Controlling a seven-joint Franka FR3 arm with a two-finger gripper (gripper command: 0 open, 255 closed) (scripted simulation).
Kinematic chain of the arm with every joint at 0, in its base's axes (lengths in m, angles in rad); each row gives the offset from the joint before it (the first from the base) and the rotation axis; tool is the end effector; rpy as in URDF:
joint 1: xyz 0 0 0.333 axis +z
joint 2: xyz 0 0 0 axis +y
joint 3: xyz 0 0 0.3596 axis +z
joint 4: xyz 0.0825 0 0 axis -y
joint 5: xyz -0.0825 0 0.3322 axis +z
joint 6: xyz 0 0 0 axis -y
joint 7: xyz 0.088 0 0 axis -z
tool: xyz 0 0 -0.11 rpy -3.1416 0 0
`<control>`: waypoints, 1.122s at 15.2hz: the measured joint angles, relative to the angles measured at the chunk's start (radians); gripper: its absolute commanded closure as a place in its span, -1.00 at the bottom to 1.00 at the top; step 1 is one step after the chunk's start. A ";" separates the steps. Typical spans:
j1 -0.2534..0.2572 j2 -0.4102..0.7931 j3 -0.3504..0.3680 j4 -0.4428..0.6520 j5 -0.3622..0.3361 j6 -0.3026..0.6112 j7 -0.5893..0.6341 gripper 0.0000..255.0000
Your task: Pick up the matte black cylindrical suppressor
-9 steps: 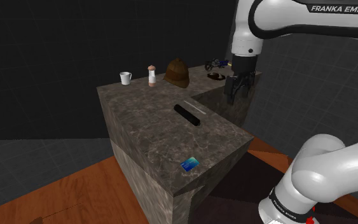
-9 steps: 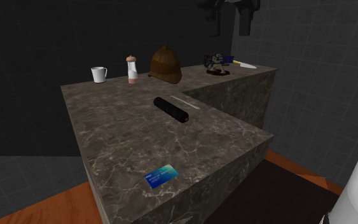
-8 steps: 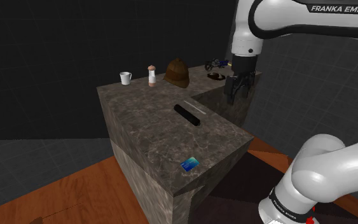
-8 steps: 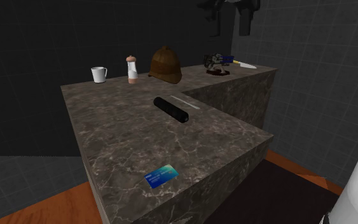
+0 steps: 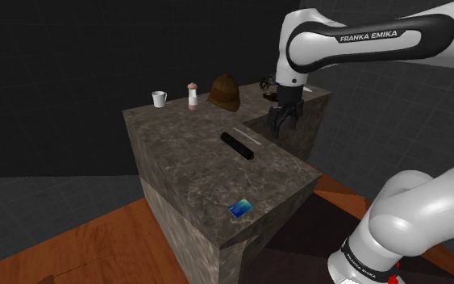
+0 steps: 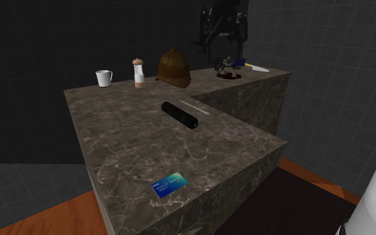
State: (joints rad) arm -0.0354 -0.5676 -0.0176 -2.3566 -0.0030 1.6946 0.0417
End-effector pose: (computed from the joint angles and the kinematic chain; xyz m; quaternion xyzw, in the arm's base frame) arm 0.2952 -0.0174 0.5714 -0.9978 0.0454 0.0472 0.0034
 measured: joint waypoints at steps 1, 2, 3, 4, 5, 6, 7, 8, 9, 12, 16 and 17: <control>-0.002 0.030 -0.002 0.002 -0.002 0.030 -0.002 -1.00; -0.004 0.064 -0.006 0.000 -0.005 0.068 -0.005 -1.00; -0.005 0.095 -0.008 0.004 -0.007 0.100 -0.007 -1.00; -0.010 0.133 -0.016 0.016 -0.012 0.129 -0.017 -1.00; -0.014 0.165 -0.023 0.024 -0.016 0.156 -0.024 -1.00; -0.016 0.194 -0.027 0.032 -0.018 0.181 -0.028 -1.00; -0.018 0.230 -0.031 0.042 -0.019 0.209 -0.031 -1.00; -0.020 0.260 -0.034 0.046 -0.020 0.239 -0.035 -1.00; -0.023 0.294 -0.038 0.063 -0.021 0.259 -0.039 -1.00; -0.030 0.398 -0.051 0.102 -0.023 0.333 -0.054 -1.00; -0.037 0.542 -0.061 0.182 -0.018 0.409 -0.068 -1.00; -0.042 0.578 -0.066 0.202 -0.016 0.429 -0.077 -1.00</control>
State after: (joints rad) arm -0.0776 0.0105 -0.0834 -2.1549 -0.0194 2.1239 -0.0357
